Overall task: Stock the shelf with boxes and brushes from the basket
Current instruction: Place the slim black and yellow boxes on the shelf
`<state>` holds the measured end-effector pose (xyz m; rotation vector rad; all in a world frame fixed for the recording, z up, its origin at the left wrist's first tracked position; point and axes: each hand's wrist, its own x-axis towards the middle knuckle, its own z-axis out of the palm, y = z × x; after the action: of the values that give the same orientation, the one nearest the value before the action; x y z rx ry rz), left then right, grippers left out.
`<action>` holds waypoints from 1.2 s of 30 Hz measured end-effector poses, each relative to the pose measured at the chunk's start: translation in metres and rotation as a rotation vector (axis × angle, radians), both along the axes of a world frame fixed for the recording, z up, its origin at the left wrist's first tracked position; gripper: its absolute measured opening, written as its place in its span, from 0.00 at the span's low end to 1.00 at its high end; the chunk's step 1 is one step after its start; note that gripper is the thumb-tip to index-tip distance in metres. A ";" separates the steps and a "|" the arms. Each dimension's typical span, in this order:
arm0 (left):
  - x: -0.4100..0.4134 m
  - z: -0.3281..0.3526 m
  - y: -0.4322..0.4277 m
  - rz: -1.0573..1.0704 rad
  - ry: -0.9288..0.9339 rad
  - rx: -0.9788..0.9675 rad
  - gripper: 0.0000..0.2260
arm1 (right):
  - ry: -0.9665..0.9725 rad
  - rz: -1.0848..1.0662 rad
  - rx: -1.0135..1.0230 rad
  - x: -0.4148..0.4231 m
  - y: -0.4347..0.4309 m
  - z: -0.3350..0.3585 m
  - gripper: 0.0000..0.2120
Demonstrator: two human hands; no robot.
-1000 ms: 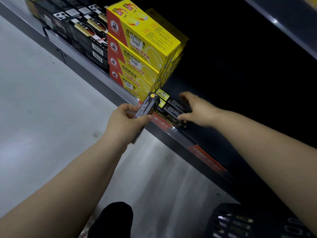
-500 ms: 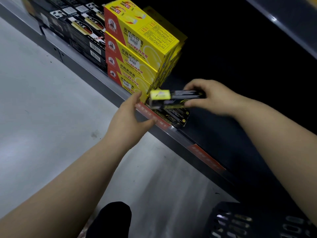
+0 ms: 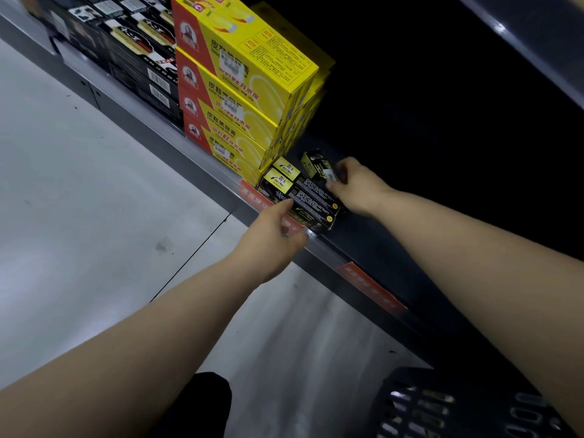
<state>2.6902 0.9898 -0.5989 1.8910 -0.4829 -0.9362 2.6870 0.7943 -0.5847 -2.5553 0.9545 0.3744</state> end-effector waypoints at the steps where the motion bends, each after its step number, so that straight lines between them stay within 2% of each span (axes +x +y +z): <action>1: 0.000 0.001 -0.002 -0.005 0.005 -0.002 0.29 | 0.008 0.000 0.009 0.003 0.001 -0.001 0.24; 6: 0.000 0.001 -0.004 -0.044 0.053 -0.016 0.29 | 0.037 0.026 0.009 0.016 0.000 -0.006 0.24; 9: 0.004 0.000 -0.003 -0.048 0.037 -0.021 0.29 | 0.037 0.010 0.016 0.019 -0.002 -0.010 0.28; 11: 0.006 -0.001 -0.002 -0.045 0.014 -0.024 0.29 | 0.027 0.029 0.006 0.020 -0.005 -0.009 0.27; 12: 0.007 -0.002 0.000 -0.045 -0.012 -0.022 0.29 | -0.020 0.018 0.050 0.020 -0.008 -0.007 0.25; 15: 0.009 -0.003 0.003 -0.053 -0.173 0.012 0.29 | -0.191 -0.117 0.365 0.017 -0.010 0.000 0.20; 17: 0.010 -0.003 0.003 -0.052 -0.217 0.023 0.28 | -0.177 -0.132 0.449 0.014 -0.005 0.000 0.19; 21: 0.012 -0.005 0.002 -0.074 -0.198 0.060 0.28 | -0.075 -0.005 0.347 0.011 0.010 -0.010 0.20; 25: 0.016 -0.009 0.003 -0.070 -0.167 0.066 0.29 | 0.183 0.179 0.094 0.010 0.005 -0.005 0.38; 27: 0.017 -0.010 0.004 -0.062 -0.143 0.057 0.29 | 0.187 0.202 0.121 0.010 0.004 -0.002 0.43; 32: 0.019 -0.013 0.008 -0.049 -0.062 0.012 0.29 | 0.066 0.179 0.238 0.007 0.006 -0.004 0.39; 36: 0.021 -0.014 0.011 -0.052 -0.065 0.006 0.29 | 0.133 0.204 0.213 0.006 0.003 -0.003 0.39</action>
<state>2.7110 1.0008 -0.6124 1.9274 -0.5707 -0.9125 2.6934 0.7970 -0.5874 -2.4599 0.6579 0.6738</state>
